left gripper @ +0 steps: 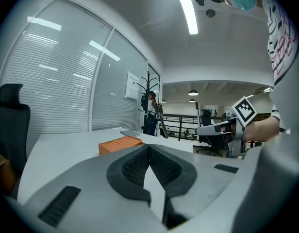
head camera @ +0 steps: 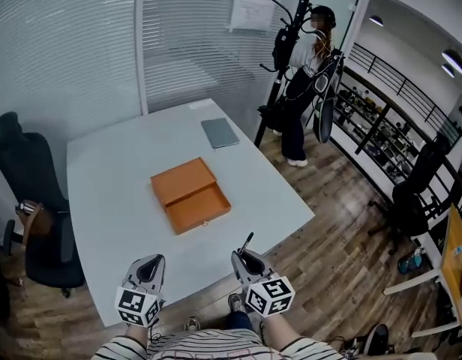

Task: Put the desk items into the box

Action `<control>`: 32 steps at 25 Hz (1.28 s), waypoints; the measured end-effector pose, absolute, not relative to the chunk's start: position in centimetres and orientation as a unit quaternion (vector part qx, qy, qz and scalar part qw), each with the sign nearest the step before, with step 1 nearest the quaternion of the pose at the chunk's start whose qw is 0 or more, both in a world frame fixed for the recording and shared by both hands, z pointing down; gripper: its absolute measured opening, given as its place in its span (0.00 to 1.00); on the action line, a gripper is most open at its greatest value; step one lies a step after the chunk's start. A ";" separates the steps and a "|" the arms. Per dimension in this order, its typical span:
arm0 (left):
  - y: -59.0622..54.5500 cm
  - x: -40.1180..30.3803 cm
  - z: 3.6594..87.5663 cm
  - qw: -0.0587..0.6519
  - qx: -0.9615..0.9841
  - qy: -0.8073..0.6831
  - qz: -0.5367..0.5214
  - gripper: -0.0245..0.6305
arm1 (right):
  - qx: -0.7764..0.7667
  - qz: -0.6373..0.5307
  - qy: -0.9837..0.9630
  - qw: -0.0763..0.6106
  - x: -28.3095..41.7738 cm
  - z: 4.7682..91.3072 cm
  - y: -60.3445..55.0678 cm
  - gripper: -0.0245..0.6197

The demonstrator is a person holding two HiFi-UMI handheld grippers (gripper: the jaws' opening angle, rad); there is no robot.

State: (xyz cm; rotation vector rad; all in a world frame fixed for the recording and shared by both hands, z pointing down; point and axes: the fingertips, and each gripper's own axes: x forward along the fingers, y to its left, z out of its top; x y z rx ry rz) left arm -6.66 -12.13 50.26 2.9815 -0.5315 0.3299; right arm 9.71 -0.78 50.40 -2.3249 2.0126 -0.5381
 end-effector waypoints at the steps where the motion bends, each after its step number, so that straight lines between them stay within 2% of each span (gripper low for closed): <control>1: -12.6 -6.1 50.2 0.047 0.975 -0.186 0.108 0.07 | -0.738 -0.173 0.652 0.007 10.5 50.5 -1.5 0.15; 17: -13.1 1.5 49.5 0.053 0.922 -0.374 0.089 0.07 | -0.616 -0.156 0.771 -0.040 23.3 50.6 -8.1 0.15; 32: -13.3 -0.1 49.7 0.068 0.880 -0.461 0.093 0.07 | -0.527 -0.126 0.832 -0.119 23.0 52.0 -15.1 0.15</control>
